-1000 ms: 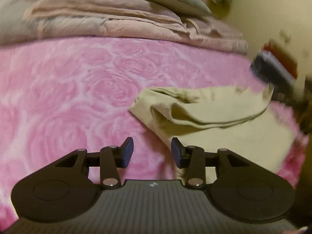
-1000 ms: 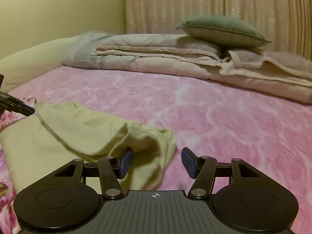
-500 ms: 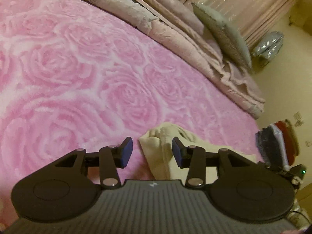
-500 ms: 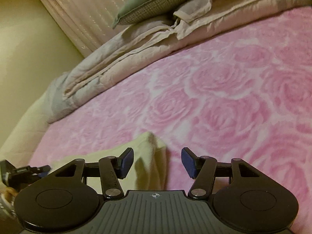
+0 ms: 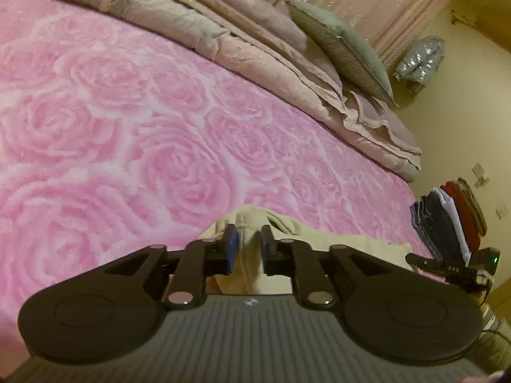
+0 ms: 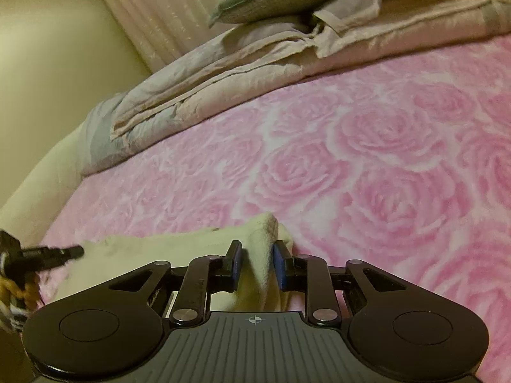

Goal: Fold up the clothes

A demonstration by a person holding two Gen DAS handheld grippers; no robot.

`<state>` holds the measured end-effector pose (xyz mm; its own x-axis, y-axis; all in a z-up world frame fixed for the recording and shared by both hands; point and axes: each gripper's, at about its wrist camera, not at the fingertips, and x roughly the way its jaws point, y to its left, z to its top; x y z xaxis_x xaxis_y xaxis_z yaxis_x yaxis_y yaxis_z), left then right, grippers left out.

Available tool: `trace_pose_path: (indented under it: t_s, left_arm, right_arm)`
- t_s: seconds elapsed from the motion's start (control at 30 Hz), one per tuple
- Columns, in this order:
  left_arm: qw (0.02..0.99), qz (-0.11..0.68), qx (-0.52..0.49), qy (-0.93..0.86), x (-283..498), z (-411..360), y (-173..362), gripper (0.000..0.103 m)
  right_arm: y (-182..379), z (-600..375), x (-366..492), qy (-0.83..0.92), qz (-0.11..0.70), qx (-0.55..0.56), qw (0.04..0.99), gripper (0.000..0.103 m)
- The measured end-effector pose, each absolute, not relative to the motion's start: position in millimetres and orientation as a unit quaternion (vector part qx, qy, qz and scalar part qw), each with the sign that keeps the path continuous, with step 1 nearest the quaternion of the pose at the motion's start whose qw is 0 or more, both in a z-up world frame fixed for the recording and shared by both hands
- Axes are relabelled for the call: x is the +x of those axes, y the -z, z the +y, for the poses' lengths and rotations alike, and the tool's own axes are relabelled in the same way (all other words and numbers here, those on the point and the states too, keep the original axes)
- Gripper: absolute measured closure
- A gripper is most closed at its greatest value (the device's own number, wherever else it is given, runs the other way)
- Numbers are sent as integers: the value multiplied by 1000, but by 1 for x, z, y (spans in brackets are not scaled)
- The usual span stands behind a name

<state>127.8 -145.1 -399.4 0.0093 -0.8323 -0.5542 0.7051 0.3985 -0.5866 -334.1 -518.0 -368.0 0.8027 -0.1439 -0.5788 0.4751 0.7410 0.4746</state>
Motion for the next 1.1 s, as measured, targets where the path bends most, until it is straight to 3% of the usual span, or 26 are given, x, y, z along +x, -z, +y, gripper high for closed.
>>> trace_pose_path:
  t_s: [0.03,0.07,0.17,0.23,0.53,0.7,0.77,0.83,0.87,0.9,1.1]
  left_arm:
    - [707,444,-71,546,128,-146,399,89]
    - [707,439,-67,550,126,-147,398,94]
    - [711,417,-40,564,119,-151,392,99]
    - [716,406,-33,567,116,-151,389,100]
    - [738,353,-74,570,122,-145,368,101]
    - [750,373,-29,546,123,-166,386,100]
    - [765,378,-1,522,119,-173,394,93]
    - [779,379,15,500,114,-176,397,85]
    - [786,372,8,493,112,-172,394,85]
    - [793,366,6,488,109,-169,389,85]
    - [759,332,85,553,60,-188,353,88]
  right_arm:
    - [366,-515,-333,175,263,303,899,79]
    - [364,-513,-333,177,263,291,903,87]
    - [358,-506,-331,180,265,259,911,88]
    - [355,-501,-330,182,263,237,917,101]
    - [339,-505,-336,214,211,219,928,101]
    - [358,-513,-318,236,262,224,909,101]
    - [366,-515,-311,248,282,224,899,100]
    - [366,-511,-308,282,292,211,889,73]
    - [360,-506,-309,298,286,198,889,53]
    - [353,-500,-310,314,280,186,888,49]
    - [327,-458,-288,262,288,157,908,49]
